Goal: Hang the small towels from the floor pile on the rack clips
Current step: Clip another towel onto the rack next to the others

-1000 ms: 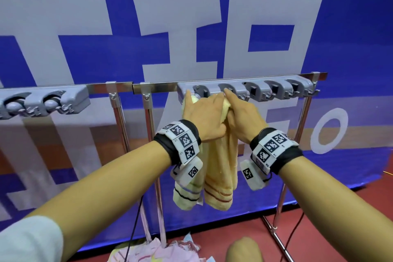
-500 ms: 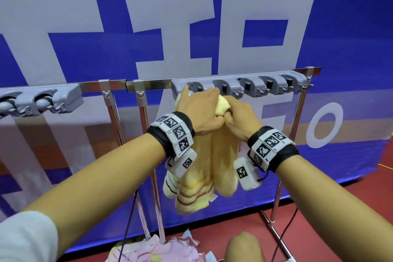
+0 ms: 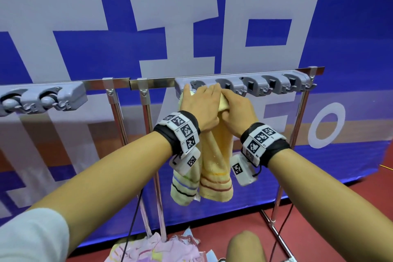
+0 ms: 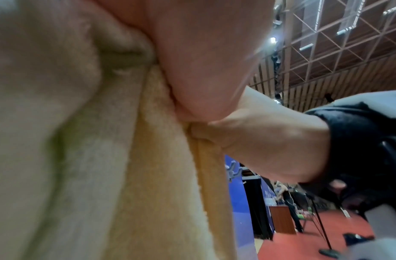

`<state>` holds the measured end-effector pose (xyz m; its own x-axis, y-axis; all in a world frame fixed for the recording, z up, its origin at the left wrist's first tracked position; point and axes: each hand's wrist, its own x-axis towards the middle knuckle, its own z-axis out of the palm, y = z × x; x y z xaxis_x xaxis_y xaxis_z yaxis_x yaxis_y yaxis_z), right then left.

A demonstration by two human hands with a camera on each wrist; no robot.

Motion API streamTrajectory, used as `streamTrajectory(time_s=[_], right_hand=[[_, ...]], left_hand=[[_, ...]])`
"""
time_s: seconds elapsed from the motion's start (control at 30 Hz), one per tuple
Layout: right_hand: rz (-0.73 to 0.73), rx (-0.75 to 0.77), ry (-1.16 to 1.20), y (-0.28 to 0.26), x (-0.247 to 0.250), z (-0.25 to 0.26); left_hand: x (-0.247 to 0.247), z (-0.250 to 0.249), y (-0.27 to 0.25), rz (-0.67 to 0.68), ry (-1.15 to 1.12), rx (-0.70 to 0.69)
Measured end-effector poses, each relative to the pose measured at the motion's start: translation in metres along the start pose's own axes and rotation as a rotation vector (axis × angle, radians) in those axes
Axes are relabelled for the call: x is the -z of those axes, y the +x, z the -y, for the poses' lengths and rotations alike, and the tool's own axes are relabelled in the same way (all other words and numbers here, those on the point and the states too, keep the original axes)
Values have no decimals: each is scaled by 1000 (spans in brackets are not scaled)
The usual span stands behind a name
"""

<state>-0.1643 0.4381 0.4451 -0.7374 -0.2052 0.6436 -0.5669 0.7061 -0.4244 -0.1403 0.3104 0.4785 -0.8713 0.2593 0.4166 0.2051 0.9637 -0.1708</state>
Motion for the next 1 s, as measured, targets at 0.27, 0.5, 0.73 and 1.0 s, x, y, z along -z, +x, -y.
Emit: streamTrajectory(time_s=[0.27,0.5,0.73,1.0], right_hand=[[108,-41,-209,29,2,11],[214,-129,-169,3,-4,-6],[332,-160,14,-12,-5,-6],[478,-161,-173,-21,8,-3]], left_hand=[[4,13,6,-48,-61,36],[-6,15,-5,-121,-130,-26],[-10,7,-13,-116,-174,-45],[-9,14,-29,-61,-149,-103]])
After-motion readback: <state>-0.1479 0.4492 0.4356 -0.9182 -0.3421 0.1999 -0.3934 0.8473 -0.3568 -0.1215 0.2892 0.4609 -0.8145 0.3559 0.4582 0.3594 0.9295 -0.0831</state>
